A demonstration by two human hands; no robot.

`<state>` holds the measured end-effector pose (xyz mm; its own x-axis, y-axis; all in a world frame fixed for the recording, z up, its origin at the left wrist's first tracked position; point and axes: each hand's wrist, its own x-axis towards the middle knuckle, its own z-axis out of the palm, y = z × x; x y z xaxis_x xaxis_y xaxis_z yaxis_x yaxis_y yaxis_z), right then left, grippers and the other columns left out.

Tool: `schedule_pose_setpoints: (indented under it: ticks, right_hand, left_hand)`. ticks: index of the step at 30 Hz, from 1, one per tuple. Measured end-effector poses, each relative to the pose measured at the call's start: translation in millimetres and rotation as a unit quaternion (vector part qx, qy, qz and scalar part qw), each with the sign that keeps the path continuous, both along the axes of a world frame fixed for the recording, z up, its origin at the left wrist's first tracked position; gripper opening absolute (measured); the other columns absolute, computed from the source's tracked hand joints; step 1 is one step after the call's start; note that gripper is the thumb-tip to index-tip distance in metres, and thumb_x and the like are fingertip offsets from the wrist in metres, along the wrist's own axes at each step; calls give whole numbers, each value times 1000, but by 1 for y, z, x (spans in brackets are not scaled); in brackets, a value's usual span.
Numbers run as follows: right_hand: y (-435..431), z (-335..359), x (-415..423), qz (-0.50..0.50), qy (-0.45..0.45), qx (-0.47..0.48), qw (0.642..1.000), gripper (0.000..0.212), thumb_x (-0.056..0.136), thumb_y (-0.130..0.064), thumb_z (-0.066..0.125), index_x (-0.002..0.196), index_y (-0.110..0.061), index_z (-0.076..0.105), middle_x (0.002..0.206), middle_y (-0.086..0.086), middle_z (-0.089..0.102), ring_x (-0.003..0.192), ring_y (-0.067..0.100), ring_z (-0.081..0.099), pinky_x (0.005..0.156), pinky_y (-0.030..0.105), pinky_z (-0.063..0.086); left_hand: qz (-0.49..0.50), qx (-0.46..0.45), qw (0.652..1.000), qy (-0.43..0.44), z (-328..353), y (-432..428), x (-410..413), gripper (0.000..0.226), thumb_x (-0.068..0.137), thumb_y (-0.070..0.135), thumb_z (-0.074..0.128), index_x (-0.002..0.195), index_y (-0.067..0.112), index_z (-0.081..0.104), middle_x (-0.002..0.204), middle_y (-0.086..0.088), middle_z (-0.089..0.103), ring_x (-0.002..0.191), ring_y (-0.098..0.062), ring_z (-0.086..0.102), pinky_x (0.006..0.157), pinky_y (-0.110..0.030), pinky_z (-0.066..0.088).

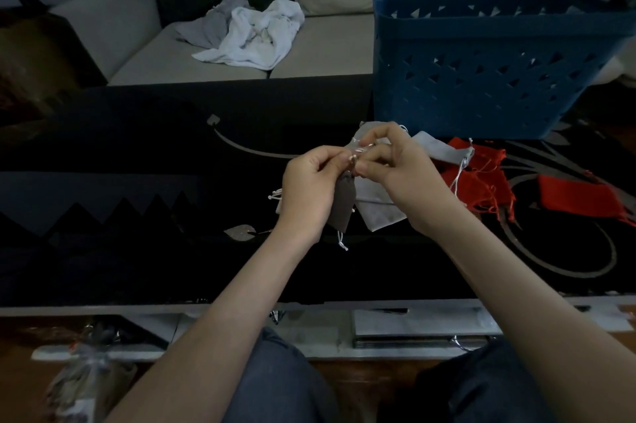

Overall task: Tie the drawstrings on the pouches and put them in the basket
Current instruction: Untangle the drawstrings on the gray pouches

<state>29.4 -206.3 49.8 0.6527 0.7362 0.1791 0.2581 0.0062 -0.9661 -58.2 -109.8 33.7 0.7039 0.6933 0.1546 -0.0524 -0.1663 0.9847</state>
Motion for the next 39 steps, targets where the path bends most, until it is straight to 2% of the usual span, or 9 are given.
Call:
schedule_pose_setpoints:
  ticks: [4, 8, 12, 16, 20, 24, 27, 35, 39]
  right_hand:
    - [5, -3, -5, -26, -10, -25, 999, 20, 84, 2, 64, 98, -10, 55, 72, 5, 65, 75, 8, 64, 75, 9, 48]
    - [6, -4, -5, -67, -16, -47, 996, 20, 86, -1, 63, 86, -19, 56, 70, 0, 65, 77, 10, 64, 80, 20, 51]
    - [5, -4, -2, -83, -38, -44, 995, 22, 87, -2, 62, 84, -23, 56, 76, 8, 68, 82, 16, 67, 85, 31, 54]
    - [6, -1, -2, -61, -28, -61, 996, 13, 88, -5, 61, 89, -18, 60, 76, 8, 67, 79, 14, 66, 79, 22, 53]
    - [4, 7, 5, -41, 88, -77, 992, 17, 93, -4, 50, 88, -6, 65, 68, 7, 60, 60, 8, 52, 54, 11, 42]
    - [3, 5, 6, -43, 59, -104, 992, 22, 95, -9, 50, 89, 4, 67, 70, 11, 57, 62, 10, 48, 64, 22, 40]
    - [2, 4, 7, -42, 57, -102, 992, 25, 95, -10, 53, 98, 11, 66, 72, 12, 55, 61, 10, 45, 59, 17, 38]
    - [4, 1, 8, -45, 22, -92, 994, 13, 92, -11, 58, 81, -9, 66, 74, 11, 57, 66, 11, 49, 62, 19, 41]
    - [4, -1, 8, -52, -1, -98, 994, 14, 91, -14, 60, 78, -15, 65, 69, 0, 59, 62, 3, 51, 64, 18, 43]
  left_hand:
    - [7, -9, 1000, 19, -3, 1, 0, 17, 93, 13, 58, 88, 13, 74, 85, -4, 73, 86, -17, 68, 83, -37, 52]
    - [-20, 5, 999, 28, -3, 1, -1, 20, 95, 18, 55, 92, 13, 74, 89, -4, 73, 90, -18, 68, 86, -39, 51]
    - [-38, 60, 997, 30, -1, 0, -1, 14, 92, 19, 61, 99, 15, 73, 93, 2, 72, 91, -9, 66, 83, -25, 51]
    - [-10, 73, 997, 16, -1, 0, -1, 13, 93, 19, 59, 96, 14, 71, 86, 3, 71, 83, -7, 66, 75, -22, 51]
    - [-8, 42, 999, -9, -4, 0, 2, 13, 94, 16, 58, 91, 12, 70, 82, -4, 71, 83, -17, 68, 82, -38, 55]
    - [-26, 33, 999, -24, -6, -2, 5, 13, 93, 13, 58, 89, 9, 69, 78, -9, 71, 82, -25, 69, 86, -49, 53]
    - [-34, 30, 998, -33, -5, -2, 5, 13, 93, 12, 57, 87, 8, 68, 77, -10, 70, 80, -27, 68, 85, -50, 53]
    - [-34, -16, 999, -39, -3, -3, 4, 10, 92, 9, 58, 95, 9, 68, 88, -11, 71, 86, -25, 68, 83, -39, 53]
    - [-35, -52, 998, -26, -2, -2, 3, 10, 92, 9, 58, 95, 7, 67, 82, -4, 70, 77, -12, 65, 75, -27, 51]
